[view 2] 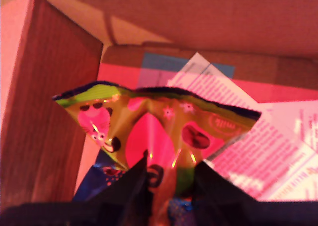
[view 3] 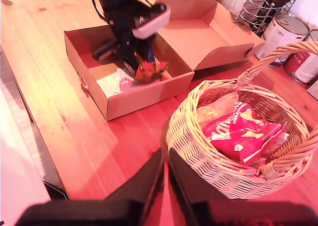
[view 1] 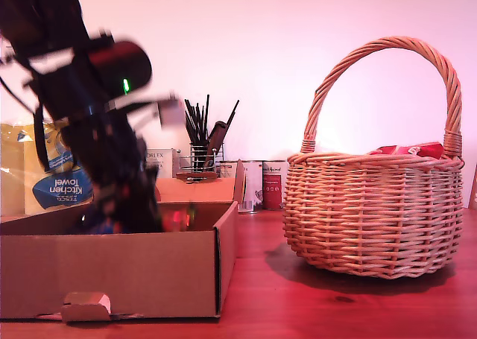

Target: Move the bags of Easter eggs from the cardboard box on the left into the woven basket on the right side.

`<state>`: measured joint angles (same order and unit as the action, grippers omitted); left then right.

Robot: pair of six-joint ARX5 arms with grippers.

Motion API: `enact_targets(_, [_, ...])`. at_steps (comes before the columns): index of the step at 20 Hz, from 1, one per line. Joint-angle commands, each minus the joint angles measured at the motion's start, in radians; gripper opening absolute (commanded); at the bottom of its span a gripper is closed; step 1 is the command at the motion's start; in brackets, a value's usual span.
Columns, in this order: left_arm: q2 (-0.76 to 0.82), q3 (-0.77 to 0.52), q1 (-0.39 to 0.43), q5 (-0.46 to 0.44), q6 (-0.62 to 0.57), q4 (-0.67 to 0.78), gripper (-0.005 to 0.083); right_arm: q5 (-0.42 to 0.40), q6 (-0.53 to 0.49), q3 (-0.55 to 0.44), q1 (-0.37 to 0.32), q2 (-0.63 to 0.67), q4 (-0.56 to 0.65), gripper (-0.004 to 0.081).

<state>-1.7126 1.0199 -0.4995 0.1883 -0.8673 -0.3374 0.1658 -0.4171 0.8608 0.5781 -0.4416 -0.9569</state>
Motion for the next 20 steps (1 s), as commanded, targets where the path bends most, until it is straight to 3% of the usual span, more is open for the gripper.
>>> enact_targets(1, [0.070,-0.016,-0.001,0.005,0.006,0.001,0.0023,0.001,-0.001,0.005,0.004,0.004,0.011,-0.0013])
enact_targets(4, [0.156,-0.016,-0.005,0.016,0.065,-0.024,0.0023,0.000,-0.001,0.005,0.004,0.004,0.010,-0.0013])
enact_targets(8, [0.270,-0.016,-0.063,0.157,0.132,0.026,0.0023,0.000,-0.002,0.005,0.004,0.004,0.010,-0.0013])
enact_targets(11, [0.285,-0.016,-0.160,0.231,0.205,0.189,0.0023,-0.001,-0.002,0.005,0.004,0.004,0.008,-0.0013])
enact_targets(16, [0.196,-0.011,-0.288,0.230,0.346,0.538,0.0023,-0.001,-0.002,0.005,0.004,0.004,-0.006,-0.0013])
enact_targets(20, [0.079,0.052,-0.335,0.229,0.379,0.668,0.0023,-0.003,-0.002,0.005,0.004,0.004,-0.017,-0.0013])
